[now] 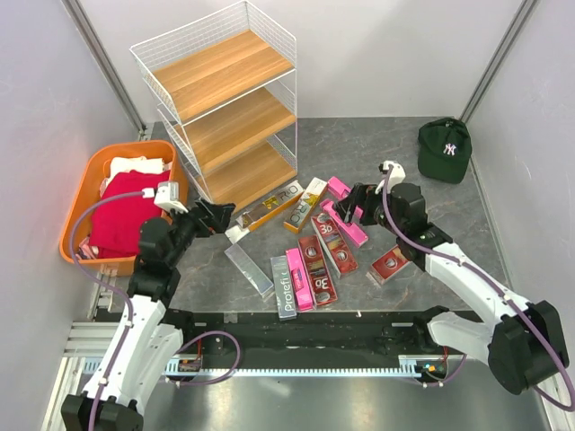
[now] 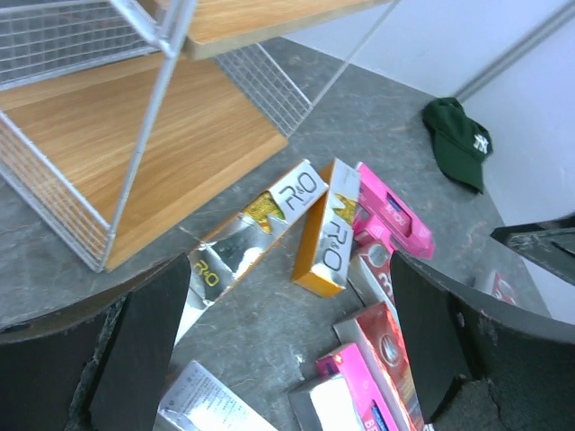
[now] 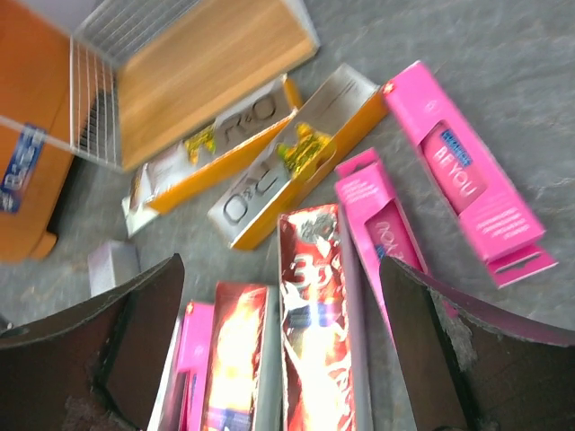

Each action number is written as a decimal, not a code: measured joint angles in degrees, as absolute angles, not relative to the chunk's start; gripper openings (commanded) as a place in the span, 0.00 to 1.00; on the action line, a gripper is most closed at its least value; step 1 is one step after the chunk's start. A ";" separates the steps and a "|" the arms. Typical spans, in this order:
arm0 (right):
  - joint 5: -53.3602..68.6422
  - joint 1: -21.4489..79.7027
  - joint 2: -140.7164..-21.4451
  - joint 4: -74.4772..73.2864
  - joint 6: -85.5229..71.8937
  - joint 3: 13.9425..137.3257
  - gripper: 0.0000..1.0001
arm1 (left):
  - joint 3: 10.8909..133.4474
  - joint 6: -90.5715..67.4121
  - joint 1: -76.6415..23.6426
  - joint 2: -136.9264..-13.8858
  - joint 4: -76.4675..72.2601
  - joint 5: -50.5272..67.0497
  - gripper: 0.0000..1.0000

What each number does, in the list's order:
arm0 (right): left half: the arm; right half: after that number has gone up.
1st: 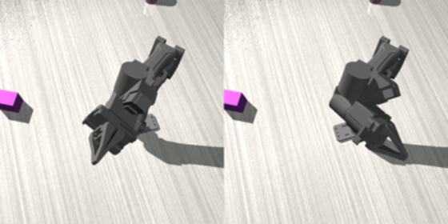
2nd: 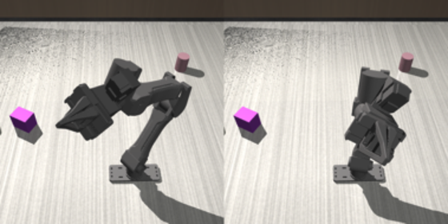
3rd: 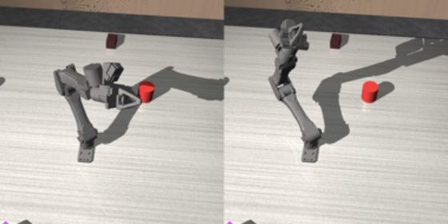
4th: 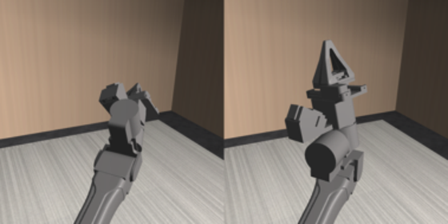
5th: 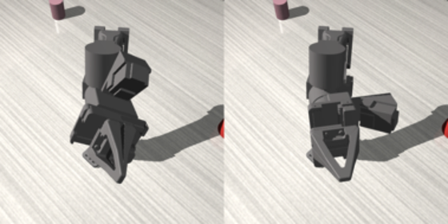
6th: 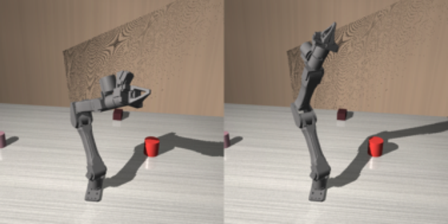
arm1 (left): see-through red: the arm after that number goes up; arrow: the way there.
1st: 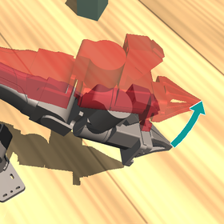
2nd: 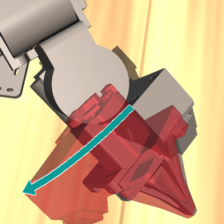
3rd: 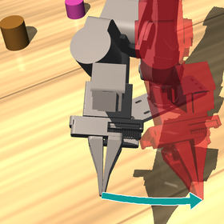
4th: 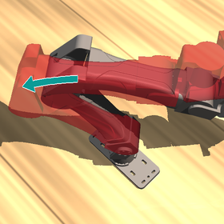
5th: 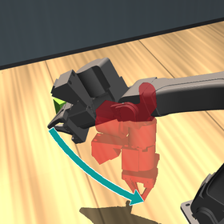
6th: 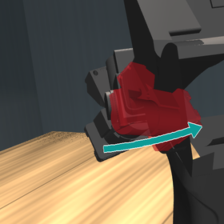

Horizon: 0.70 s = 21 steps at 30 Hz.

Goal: Place and organize the toothpastes onto the shelf

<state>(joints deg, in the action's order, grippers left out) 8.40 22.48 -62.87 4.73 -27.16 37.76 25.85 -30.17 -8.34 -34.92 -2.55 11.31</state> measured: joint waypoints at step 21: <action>-6.90 56.14 -63.75 -11.92 -29.26 38.24 0.84 | 25.47 -37.67 -8.34 -41.74 -1.98 25.45 1.00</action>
<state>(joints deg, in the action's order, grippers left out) -6.90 56.14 -63.75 -11.92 -29.26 38.24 25.47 -37.67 -8.34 -41.74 -1.98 25.45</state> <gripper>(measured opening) 0.878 0.996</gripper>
